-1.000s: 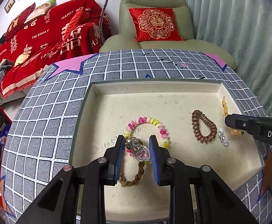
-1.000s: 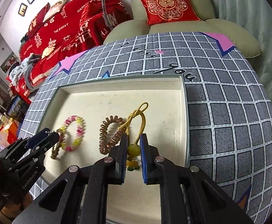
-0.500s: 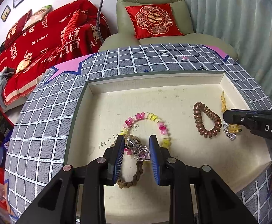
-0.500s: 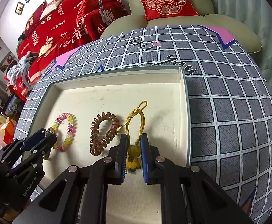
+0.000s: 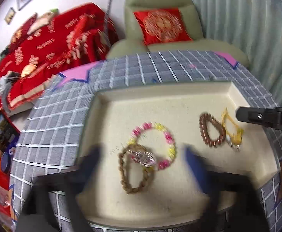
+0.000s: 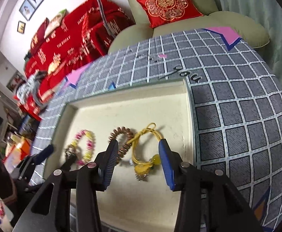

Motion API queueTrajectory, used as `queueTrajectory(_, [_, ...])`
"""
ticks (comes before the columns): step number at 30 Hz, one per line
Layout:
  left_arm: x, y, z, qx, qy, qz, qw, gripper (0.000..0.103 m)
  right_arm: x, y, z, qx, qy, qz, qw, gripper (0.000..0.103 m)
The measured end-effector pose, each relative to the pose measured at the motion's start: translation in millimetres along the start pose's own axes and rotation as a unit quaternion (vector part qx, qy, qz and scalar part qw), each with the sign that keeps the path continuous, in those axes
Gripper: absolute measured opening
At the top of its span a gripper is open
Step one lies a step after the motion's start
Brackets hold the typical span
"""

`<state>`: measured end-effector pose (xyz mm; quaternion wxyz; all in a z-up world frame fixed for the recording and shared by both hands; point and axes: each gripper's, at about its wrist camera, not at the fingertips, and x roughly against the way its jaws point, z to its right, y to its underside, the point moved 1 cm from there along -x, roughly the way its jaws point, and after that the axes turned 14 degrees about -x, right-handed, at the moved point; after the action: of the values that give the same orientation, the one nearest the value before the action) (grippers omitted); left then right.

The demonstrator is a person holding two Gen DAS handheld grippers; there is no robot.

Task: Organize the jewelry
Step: 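Withdraw both tools from the tray toward the black hair clip and silver charm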

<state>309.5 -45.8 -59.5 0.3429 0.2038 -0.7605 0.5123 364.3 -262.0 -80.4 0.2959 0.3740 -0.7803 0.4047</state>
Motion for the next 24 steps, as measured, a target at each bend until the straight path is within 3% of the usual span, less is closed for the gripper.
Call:
queueTrajectory(3, [9, -4, -3, 0.001, 0.000, 0.007, 1.0000, 0.103, 16, 2, -2, -0.002, -0.010, 0.010, 1.000, 0.048])
queueTrajectory(8, [27, 0, -9, 0.010, -0.001, 0.015, 0.9998, 0.103, 48, 19, -5, 0.001, -0.026, 0.024, 0.999, 0.078])
queueTrajectory(17, [79, 46, -13, 0.018, 0.017, 0.015, 0.9996, 0.103, 91, 89, -7, 0.047, -0.019, 0.007, 0.999, 0.078])
queueTrajectory(24, [102, 99, -11, 0.014, -0.004, -0.004, 0.9999, 0.103, 92, 165, -17, 0.116, 0.013, -0.030, 0.993, 0.078])
